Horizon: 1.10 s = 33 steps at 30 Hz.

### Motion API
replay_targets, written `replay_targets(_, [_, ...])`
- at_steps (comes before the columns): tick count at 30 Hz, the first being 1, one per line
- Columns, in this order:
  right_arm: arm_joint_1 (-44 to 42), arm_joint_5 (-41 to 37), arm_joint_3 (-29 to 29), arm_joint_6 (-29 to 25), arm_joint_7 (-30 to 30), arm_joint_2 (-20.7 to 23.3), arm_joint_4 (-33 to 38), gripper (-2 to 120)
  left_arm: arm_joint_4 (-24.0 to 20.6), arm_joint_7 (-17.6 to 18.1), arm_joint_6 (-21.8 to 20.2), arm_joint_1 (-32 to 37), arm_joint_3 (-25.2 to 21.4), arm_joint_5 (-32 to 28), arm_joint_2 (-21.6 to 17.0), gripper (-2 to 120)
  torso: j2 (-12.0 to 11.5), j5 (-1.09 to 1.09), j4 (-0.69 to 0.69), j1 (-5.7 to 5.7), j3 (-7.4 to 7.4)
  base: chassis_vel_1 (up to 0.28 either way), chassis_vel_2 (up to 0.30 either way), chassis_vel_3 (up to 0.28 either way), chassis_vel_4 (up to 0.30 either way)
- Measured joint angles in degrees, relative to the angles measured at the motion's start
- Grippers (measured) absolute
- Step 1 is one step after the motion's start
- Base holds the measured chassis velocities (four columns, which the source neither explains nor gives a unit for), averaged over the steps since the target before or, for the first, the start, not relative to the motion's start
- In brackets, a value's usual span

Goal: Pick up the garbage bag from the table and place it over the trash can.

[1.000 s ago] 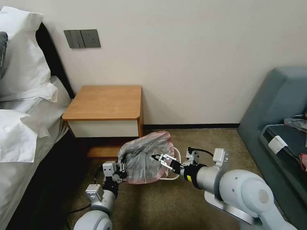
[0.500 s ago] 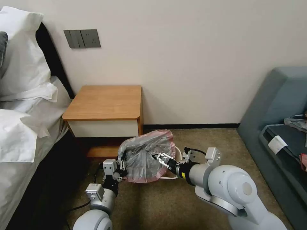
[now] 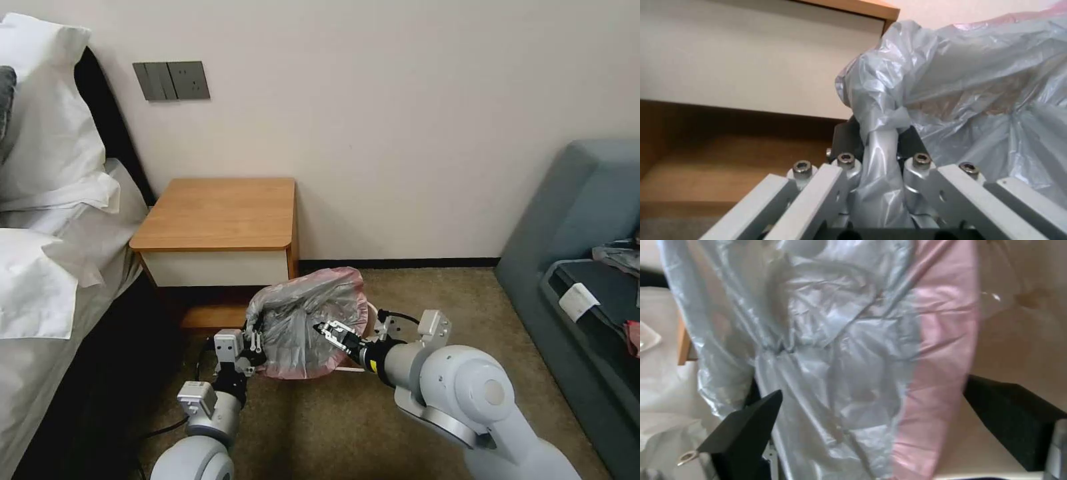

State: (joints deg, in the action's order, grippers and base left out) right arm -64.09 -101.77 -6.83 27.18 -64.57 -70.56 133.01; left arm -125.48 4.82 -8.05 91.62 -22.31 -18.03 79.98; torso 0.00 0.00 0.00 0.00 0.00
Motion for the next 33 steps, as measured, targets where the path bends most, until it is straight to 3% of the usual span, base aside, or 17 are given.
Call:
replay_targets(3, [-0.9, 2.0, 0.1, 0.0, 2.6, -0.1, 0.3, 85, -1.0, 1.6, -2.4, 0.0, 0.1, -4.8, 0.0, 6, 0.0, 0.01, 0.0, 0.0, 0.0, 0.0, 0.0, 0.0, 0.0])
replay_targets(5, [-1.1, 2.7, 0.1, 0.0, 3.2, -0.1, 0.4, 84, -1.1, 1.8, -2.7, 0.0, 0.0, -5.5, 0.0, 6, 0.0, 0.01, 0.0, 0.0, 0.0, 0.0, 0.0, 0.0, 0.0])
replay_targets(7, [-2.6, 6.3, 0.1, 0.1, 5.9, -0.1, 0.9, 70, -1.4, 2.8, -3.8, 0.0, 0.0, -8.2, 0.0, 6, 0.0, 0.0, -0.01, 0.0, 0.0, 0.0, 0.0, 0.0, 0.0])
replay_targets(9, [-3.0, 7.3, 0.1, 0.2, 6.7, -0.1, 1.0, 68, -1.5, 3.0, -4.0, 0.0, 0.0, -8.7, 0.0, 6, 0.0, 0.0, 0.0, 0.0, 0.0, 0.0, 0.0, 0.0, 0.0])
replay_targets(11, [-4.3, 9.5, 0.1, 0.4, 9.1, -0.1, 1.5, 55, -1.6, 3.9, -4.6, -0.1, 0.0, -10.4, 0.0, 6, 0.0, 0.0, 0.0, 0.0, 0.0, 0.0, 0.0, 0.0, 0.0])
replay_targets(15, [-5.0, 11.3, 0.1, 0.6, 10.9, -0.2, 1.9, 46, -1.8, 4.5, -5.1, -0.1, 0.0, -11.5, 0.0, 6, 0.0, 0.0, 0.0, 0.0, 0.0, 0.0, 0.0, 0.0, 0.0])
replay_targets(25, [-8.3, 20.8, 1.0, 2.0, 21.9, -0.2, 2.8, 5, -2.1, 6.0, -6.0, 0.0, 0.0, -11.9, -0.1, 6, 0.0, 0.0, 0.0, 0.0, 0.0, 0.0, 0.0, 0.0, 0.0])
replay_targets(27, [-8.6, 21.4, 1.1, 2.2, 22.6, -0.3, 2.9, 0, -2.1, 6.3, -6.0, 0.0, 0.0, -11.9, -0.1, 6, 0.0, 0.0, 0.0, 0.0, 0.0, 0.0, 0.0, 0.0, 0.0])
replay_targets(33, [-9.7, 24.2, 1.4, 2.4, 25.1, -0.6, 3.4, 0, -2.1, 7.9, -6.6, 0.0, -0.2, -12.3, -0.1, 6, 0.0, 0.0, 0.0, 0.0, 0.0, 0.0, 0.0, 0.0, 0.0])
